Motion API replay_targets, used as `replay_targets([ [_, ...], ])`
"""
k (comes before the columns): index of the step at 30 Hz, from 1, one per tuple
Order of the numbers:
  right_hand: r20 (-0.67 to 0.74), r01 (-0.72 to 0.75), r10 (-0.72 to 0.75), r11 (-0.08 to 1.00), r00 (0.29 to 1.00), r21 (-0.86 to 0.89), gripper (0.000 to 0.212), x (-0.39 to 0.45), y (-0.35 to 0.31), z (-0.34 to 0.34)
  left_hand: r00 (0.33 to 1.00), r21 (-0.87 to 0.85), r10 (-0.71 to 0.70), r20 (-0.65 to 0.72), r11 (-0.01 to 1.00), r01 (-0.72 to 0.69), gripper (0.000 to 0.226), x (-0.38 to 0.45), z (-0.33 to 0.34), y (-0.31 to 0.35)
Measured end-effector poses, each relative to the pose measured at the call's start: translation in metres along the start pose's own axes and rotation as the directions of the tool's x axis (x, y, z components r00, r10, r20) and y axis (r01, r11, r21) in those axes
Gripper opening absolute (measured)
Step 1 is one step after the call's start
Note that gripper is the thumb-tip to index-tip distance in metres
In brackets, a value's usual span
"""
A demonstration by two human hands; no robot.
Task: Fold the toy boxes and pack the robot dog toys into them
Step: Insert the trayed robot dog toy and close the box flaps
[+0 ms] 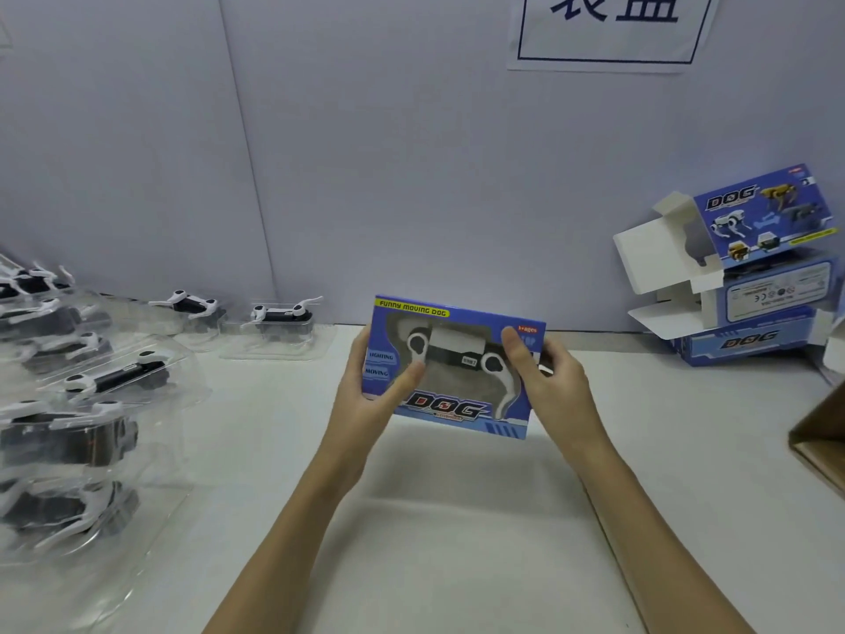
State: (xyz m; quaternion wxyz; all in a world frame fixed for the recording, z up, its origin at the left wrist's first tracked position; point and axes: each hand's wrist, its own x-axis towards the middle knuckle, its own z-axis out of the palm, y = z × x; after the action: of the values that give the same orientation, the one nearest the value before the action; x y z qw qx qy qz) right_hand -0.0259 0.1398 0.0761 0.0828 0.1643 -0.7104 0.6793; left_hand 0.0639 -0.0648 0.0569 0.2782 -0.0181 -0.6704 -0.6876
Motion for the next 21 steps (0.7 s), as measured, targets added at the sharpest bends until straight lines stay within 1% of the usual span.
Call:
replay_targets([
  [2, 0.040, -0.007, 0.008, 1.000, 0.999, -0.020, 0.065, -0.002, 0.003, 0.002, 0.999, -0.045, -0.018, -0.036, 0.999, 0.016, 0.059, 0.001, 0.003, -0.002],
  [4, 0.093, 0.042, -0.036, 0.997, 0.995, -0.060, 0.068, -0.005, 0.006, 0.008, 0.995, -0.107, -0.066, -0.079, 0.993, 0.057, 0.059, 0.002, 0.002, -0.003],
  [6, 0.117, 0.091, -0.077, 0.989, 0.990, -0.119, 0.072, -0.008, 0.012, 0.014, 0.990, -0.172, -0.116, -0.083, 0.980, 0.100, 0.059, 0.002, -0.002, -0.004],
  [7, 0.119, 0.093, -0.078, 0.987, 0.990, -0.128, 0.071, -0.010, 0.013, 0.016, 0.989, -0.192, -0.131, -0.072, 0.975, 0.115, 0.056, 0.003, -0.004, -0.005],
  [10, 0.166, 0.020, -0.012, 0.999, 0.986, -0.043, 0.069, -0.012, 0.013, 0.017, 0.987, -0.219, -0.150, -0.056, 0.967, 0.134, 0.044, 0.007, -0.016, -0.004],
  [12, 0.202, -0.034, 0.035, 0.999, 0.979, -0.005, 0.063, -0.010, 0.010, 0.016, 0.984, -0.241, -0.167, -0.055, 0.959, 0.150, 0.042, 0.009, -0.023, -0.003],
  [15, 0.182, -0.153, 0.143, 0.987, 0.973, 0.046, 0.059, -0.007, 0.008, 0.014, 0.979, -0.257, -0.203, 0.002, 0.946, 0.197, 0.047, 0.012, -0.024, -0.002],
  [16, 0.168, -0.178, 0.165, 0.982, 0.972, 0.065, 0.060, -0.006, 0.008, 0.012, 0.977, -0.272, -0.213, -0.009, 0.941, 0.202, 0.051, 0.013, -0.022, -0.003],
  [18, 0.135, -0.192, 0.177, 0.975, 0.975, 0.114, 0.059, -0.005, 0.006, 0.010, 0.963, -0.325, -0.259, -0.075, 0.919, 0.222, 0.069, 0.013, -0.017, -0.007],
  [19, 0.125, -0.199, 0.180, 0.968, 0.976, 0.152, 0.059, -0.005, 0.006, 0.010, 0.957, -0.334, -0.279, -0.079, 0.912, 0.238, 0.076, 0.012, -0.014, -0.010],
  [21, 0.153, -0.247, 0.217, 0.942, 0.964, 0.226, 0.060, -0.006, 0.005, 0.011, 0.955, -0.294, -0.298, -0.009, 0.913, 0.282, 0.084, 0.006, -0.004, -0.014],
])
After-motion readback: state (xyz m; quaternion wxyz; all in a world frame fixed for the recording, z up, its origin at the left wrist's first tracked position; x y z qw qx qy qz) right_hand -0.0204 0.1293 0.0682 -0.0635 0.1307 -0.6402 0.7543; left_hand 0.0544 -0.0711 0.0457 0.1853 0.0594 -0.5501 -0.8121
